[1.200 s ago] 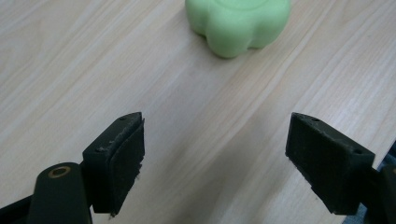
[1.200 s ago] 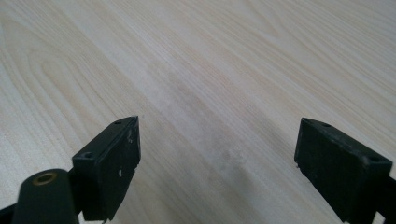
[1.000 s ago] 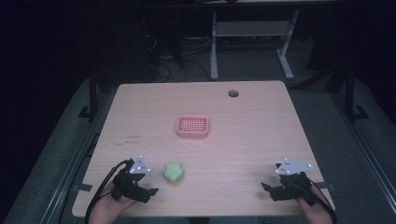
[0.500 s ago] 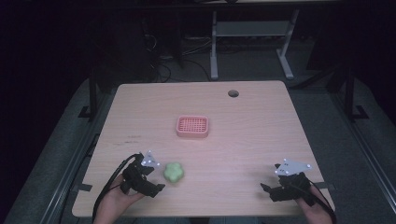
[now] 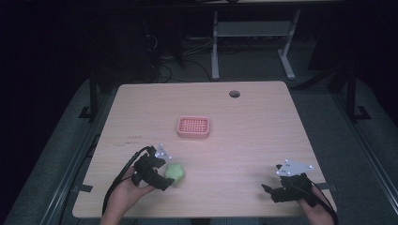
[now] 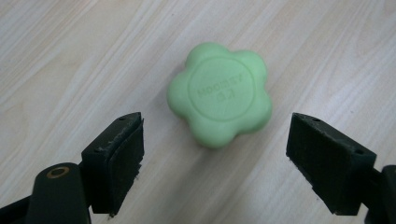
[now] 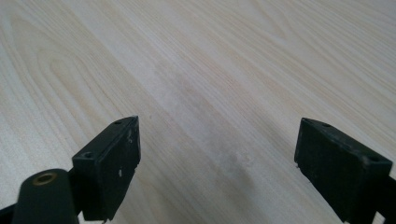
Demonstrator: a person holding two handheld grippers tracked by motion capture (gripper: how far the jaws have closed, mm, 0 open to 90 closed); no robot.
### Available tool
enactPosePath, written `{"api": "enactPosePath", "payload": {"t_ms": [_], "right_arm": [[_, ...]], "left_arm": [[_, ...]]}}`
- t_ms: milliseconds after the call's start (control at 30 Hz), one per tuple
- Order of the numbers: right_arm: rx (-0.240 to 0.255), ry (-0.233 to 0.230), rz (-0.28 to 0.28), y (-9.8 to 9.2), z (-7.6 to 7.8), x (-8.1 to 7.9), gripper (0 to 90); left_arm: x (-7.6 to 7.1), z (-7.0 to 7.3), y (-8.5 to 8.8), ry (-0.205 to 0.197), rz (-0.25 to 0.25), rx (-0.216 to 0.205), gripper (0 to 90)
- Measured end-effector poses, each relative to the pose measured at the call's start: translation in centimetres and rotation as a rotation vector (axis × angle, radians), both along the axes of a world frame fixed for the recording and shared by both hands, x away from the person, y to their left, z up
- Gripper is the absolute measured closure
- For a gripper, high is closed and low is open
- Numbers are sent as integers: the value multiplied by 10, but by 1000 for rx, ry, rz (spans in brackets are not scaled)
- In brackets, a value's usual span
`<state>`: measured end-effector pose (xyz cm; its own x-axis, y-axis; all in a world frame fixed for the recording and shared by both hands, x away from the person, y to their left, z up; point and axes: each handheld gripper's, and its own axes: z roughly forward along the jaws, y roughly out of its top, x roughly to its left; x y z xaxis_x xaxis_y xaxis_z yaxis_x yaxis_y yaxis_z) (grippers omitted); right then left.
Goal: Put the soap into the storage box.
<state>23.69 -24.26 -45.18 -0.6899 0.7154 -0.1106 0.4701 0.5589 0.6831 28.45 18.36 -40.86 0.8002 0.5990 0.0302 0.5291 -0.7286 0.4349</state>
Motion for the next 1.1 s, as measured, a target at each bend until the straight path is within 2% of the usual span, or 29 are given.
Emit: {"api": "enactPosePath", "payload": {"t_ms": [200,367,533,1100], "right_arm": [[2,-2,0,0,0,0,138],[0,-1,3,0,0,0,139],[3,2,2,0,0,0,139],[3,2,6,1,0,0,139]], "left_arm": [[7,-4,-7,22,4,9,189],[13,-7,-10,45,16,-5,187],[17,-11,-16,64,25,0,184],[29,-23,-31,109,21,50,185]]}}
